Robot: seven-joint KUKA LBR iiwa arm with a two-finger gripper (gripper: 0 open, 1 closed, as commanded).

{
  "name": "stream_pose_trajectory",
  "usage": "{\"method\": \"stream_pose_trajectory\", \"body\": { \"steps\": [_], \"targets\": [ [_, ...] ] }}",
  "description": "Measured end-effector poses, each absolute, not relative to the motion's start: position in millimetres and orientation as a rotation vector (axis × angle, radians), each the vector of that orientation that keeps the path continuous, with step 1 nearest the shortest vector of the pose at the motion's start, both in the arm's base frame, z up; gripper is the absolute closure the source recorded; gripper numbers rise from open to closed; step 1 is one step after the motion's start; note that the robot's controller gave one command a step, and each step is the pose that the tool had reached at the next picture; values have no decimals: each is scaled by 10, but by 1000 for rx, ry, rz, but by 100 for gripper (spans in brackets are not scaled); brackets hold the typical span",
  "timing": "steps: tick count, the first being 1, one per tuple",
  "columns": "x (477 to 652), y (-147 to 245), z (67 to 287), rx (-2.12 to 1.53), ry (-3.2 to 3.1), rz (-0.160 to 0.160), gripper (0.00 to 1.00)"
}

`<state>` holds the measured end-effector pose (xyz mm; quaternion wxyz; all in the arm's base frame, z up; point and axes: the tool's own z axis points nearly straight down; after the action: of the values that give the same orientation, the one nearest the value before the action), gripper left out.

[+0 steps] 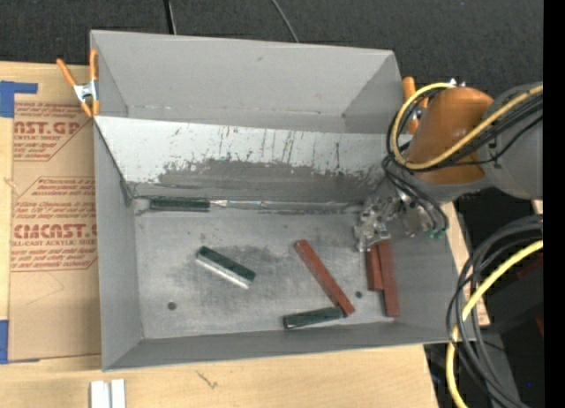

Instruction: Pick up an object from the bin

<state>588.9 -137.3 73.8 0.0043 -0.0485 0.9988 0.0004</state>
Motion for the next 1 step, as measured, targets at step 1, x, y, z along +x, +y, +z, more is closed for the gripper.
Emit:
{"method": "stream_pose_trajectory", "body": {
  "steps": [1],
  "targets": [
    [5200,-748,1613,-504,3097,1,0]
  ]
}}
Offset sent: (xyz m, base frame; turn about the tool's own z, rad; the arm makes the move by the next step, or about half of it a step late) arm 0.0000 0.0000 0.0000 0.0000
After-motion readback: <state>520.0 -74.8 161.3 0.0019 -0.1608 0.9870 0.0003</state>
